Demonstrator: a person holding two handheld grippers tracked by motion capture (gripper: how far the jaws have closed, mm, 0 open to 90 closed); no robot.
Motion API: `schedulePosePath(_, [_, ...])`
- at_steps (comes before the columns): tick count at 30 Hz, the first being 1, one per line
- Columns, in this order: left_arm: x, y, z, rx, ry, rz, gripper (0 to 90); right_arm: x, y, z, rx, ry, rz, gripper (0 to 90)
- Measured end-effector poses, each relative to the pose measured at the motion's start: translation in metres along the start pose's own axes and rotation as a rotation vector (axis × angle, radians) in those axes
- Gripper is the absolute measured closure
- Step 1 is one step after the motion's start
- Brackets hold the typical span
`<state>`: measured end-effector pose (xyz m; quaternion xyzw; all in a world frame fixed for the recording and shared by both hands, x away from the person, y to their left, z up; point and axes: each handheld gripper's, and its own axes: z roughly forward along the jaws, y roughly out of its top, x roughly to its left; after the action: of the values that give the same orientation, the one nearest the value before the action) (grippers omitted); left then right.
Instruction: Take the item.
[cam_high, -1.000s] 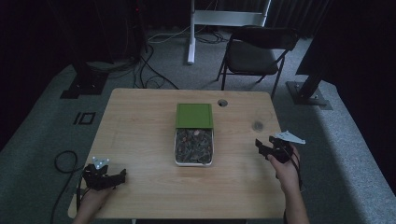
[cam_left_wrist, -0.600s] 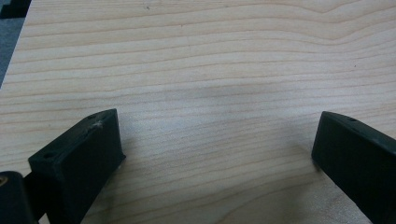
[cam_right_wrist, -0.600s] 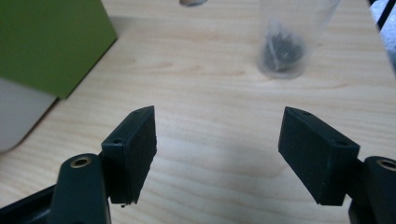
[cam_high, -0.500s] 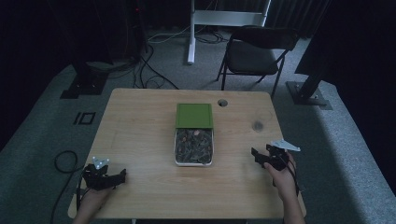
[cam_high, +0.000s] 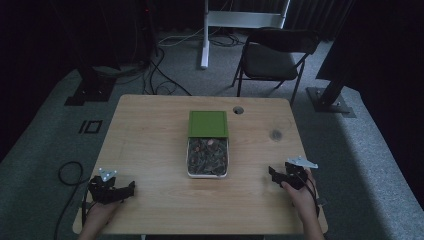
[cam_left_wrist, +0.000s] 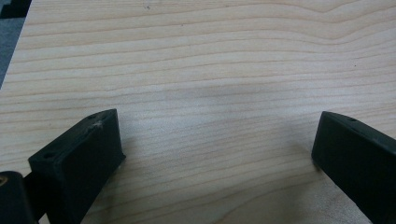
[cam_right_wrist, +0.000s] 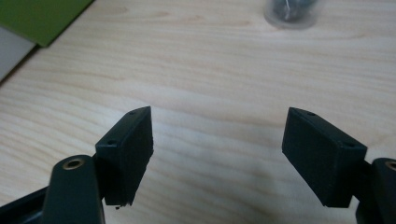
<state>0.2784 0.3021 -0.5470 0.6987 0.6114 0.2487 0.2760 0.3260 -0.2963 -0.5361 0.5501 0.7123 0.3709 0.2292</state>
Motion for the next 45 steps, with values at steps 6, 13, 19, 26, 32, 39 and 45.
schedulePosePath(6, [0.000, 0.000, 0.000, 0.000, 0.000, 0.000, 2.3, -0.003, -0.012, -0.005, 0.019, -0.033, 0.004, 22.5])
schedulePosePath(13, [0.000, 0.000, 0.000, 0.000, 0.000, 0.001, 2.2, -0.006, -0.020, -0.010, 0.027, -0.062, 0.020, 22.8])
schedulePosePath(19, [0.000, 0.000, 0.000, 0.000, 0.000, 0.000, 2.3, -0.005, -0.027, -0.012, 0.046, -0.066, 0.021, 21.6])
schedulePosePath(26, [0.000, 0.000, 0.000, 0.000, 0.000, 0.000, 2.3, -0.002, -0.032, -0.017, 0.067, -0.057, -0.002, 20.4])
schedulePosePath(32, [0.000, 0.000, 0.000, 0.000, 0.000, 0.001, 2.3, 0.004, -0.036, -0.021, 0.075, -0.075, -0.028, 18.8])
schedulePosePath(39, [0.000, 0.000, 0.000, 0.000, 0.000, 0.001, 2.3, 0.005, -0.037, -0.021, 0.078, -0.082, -0.020, 15.9])
schedulePosePath(45, [-0.001, 0.000, 0.000, 0.000, 0.008, -0.007, 2.2, 0.005, -0.037, -0.021, 0.080, -0.080, -0.021, 15.3])
